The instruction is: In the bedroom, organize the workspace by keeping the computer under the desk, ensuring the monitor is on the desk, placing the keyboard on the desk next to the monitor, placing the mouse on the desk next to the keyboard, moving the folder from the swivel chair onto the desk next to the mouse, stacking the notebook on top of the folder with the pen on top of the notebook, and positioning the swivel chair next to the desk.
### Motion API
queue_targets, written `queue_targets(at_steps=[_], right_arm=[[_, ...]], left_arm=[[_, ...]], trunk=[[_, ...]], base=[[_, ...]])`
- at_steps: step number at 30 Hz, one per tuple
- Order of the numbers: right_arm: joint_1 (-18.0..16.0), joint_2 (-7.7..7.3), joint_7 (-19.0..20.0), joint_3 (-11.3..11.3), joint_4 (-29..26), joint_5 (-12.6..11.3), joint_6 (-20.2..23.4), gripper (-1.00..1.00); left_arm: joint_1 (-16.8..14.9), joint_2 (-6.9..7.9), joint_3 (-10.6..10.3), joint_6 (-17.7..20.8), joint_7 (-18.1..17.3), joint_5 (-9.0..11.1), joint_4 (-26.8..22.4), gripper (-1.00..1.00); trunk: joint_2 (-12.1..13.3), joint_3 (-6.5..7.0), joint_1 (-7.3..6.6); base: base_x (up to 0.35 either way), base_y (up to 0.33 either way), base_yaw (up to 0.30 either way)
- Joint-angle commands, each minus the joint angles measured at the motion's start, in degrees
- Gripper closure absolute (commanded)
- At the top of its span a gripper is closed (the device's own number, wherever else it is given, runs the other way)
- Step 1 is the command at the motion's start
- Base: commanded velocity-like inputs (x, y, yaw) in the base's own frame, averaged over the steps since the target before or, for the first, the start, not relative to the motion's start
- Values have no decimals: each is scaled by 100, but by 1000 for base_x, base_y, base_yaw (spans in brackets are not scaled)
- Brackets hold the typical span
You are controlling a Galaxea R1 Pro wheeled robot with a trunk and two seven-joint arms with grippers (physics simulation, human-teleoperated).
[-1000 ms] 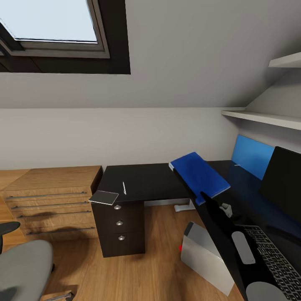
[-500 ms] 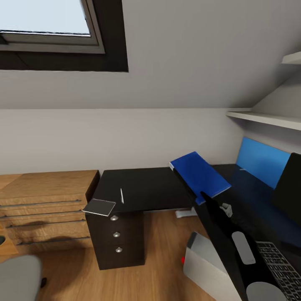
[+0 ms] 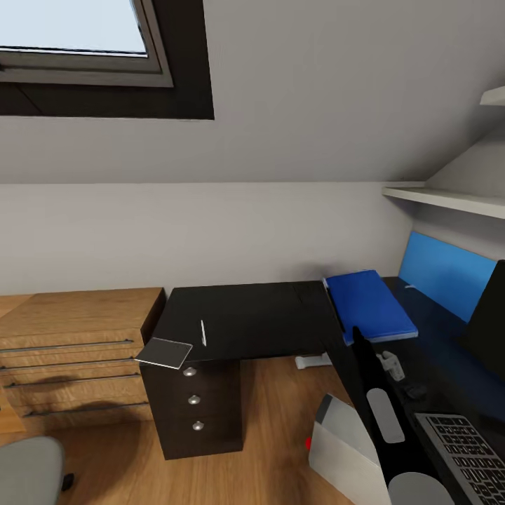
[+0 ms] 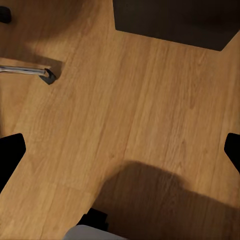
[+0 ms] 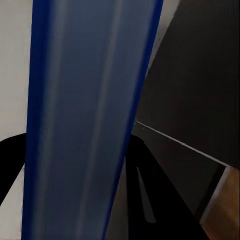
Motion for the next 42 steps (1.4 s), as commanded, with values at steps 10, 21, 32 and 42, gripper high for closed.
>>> queue_targets(at_steps=[10,21,32,42], right_arm=[[-15,173,-608,-6,12,-55,-490,100],[-15,207,-605,-20,45,-183,-494,100],[-15,192,-553,-21,68,-1816,-504,100],[-15,182,-548,-37,64,-1900,-510,100]], left_arm=[[-6,6,-42,-41,40,61,4,-100],[-5,1,-42,-41,40,61,4,-100],[-8,-37,-43,-41,40,60,2,-100],[-8,-61,-42,-51,45,67,-129,-100]], trunk=[[-5,-7,0],[-5,-7,0],[-5,-7,0],[-85,-43,44]], base=[[54,0,0],[192,-3,0],[51,-8,0],[1,0,0]])
